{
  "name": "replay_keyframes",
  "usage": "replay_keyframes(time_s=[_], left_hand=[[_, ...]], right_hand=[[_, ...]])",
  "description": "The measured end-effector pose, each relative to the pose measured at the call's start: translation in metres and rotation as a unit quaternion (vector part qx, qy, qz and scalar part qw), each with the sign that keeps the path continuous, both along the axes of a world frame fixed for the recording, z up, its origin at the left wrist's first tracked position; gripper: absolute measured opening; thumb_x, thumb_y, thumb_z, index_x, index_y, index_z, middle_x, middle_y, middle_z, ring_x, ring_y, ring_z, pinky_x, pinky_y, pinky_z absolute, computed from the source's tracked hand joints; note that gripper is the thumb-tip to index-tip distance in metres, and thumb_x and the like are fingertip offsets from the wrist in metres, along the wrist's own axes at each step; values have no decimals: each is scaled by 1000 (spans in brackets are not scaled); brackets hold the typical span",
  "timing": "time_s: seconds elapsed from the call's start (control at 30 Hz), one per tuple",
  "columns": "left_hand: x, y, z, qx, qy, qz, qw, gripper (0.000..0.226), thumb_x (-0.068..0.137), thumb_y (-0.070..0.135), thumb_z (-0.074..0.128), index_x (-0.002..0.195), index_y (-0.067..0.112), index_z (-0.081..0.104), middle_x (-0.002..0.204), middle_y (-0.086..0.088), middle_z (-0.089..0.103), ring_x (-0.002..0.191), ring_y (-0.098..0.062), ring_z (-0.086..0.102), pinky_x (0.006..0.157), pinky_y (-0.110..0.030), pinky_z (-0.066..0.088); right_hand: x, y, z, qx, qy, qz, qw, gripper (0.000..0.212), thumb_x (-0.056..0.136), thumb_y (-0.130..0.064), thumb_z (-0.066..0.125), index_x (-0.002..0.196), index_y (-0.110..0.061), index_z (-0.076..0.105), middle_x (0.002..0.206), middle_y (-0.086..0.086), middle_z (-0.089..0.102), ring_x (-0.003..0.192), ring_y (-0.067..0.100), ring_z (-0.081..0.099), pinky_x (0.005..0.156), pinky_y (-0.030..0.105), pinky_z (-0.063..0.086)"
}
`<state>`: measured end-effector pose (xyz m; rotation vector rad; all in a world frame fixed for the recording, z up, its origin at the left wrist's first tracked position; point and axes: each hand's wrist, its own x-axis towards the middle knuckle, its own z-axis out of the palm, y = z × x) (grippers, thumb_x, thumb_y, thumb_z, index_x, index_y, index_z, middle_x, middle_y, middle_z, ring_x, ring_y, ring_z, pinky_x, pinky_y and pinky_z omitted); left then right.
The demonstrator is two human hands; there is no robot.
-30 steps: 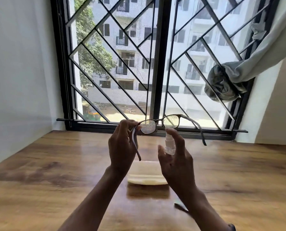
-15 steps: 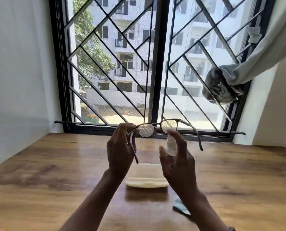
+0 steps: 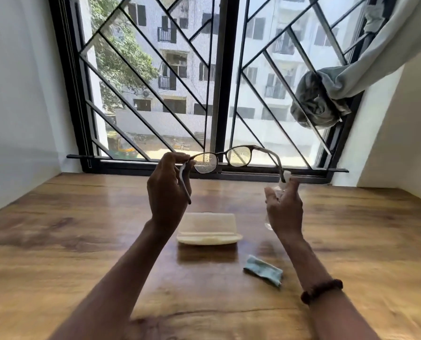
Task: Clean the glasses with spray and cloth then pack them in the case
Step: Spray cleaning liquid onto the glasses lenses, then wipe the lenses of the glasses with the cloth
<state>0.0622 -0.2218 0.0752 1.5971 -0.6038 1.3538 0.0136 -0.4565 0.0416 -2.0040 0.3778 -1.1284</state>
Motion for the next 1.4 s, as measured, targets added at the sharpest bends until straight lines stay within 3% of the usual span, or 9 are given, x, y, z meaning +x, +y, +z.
replay_keyframes(time_s=[0.23,0.47,0.57,0.73,0.83,0.9,1.03,1.2,1.4], left_hand=[[-3,-3,-2,13,5,1,1000,24,100,23,65,96,0,67,85,-10,72,74,-27,68,66,-37,52],[-4,-5,-3,7,13,-17,1000,14,98,18,68,99,3,67,90,-9,74,79,-30,71,67,-47,56],[-4,-5,-3,11,7,-13,1000,9,97,14,68,99,5,67,89,-6,74,79,-28,70,67,-46,55],[-5,-6,-2,8,7,-14,1000,14,97,18,68,98,4,66,88,-6,74,75,-26,69,65,-43,55],[-5,-7,-2,16,5,-20,1000,22,100,26,63,98,4,66,88,-7,73,75,-28,69,65,-44,55],[-5,-7,-1,20,8,-23,1000,26,101,30,60,98,5,66,88,-7,73,75,-28,69,65,-44,54],[-8,-8,-2,20,2,-19,1000,21,100,25,63,98,5,65,91,-7,74,75,-24,70,64,-42,55],[-7,-8,-3,24,3,-21,999,19,100,23,64,99,4,65,91,-7,74,76,-25,71,64,-43,56],[-6,-6,-3,28,12,-18,999,23,101,27,61,98,4,64,89,-8,73,75,-29,70,62,-44,55]], right_hand=[[6,6,-19,-17,80,21,996,38,94,-13,64,118,-1,38,119,27,61,101,45,62,74,35,36],[-4,5,-16,-11,112,34,993,56,89,-25,74,129,-8,38,125,21,61,106,36,63,79,30,36],[-19,3,-9,-26,54,24,998,59,88,-30,76,134,-11,42,127,18,60,106,33,62,83,30,40],[-70,-7,4,-114,-125,-67,983,20,90,-15,68,108,-11,60,97,6,64,82,18,60,76,27,45],[-93,-13,4,-195,-35,12,980,14,89,-3,69,98,-13,71,89,-1,70,76,14,65,72,29,54],[-98,-15,8,-208,138,147,957,21,90,-3,69,99,-22,76,93,-9,73,79,8,69,74,24,56],[-89,-14,10,-322,436,276,794,40,94,-5,63,119,-35,71,119,-15,63,98,1,63,87,21,53],[-74,-6,16,-310,453,315,774,58,93,-5,65,141,-34,54,121,-8,61,101,10,61,80,11,47],[-68,-5,9,-325,460,314,764,27,87,-5,68,99,-29,65,105,-4,58,93,16,57,81,25,50]])
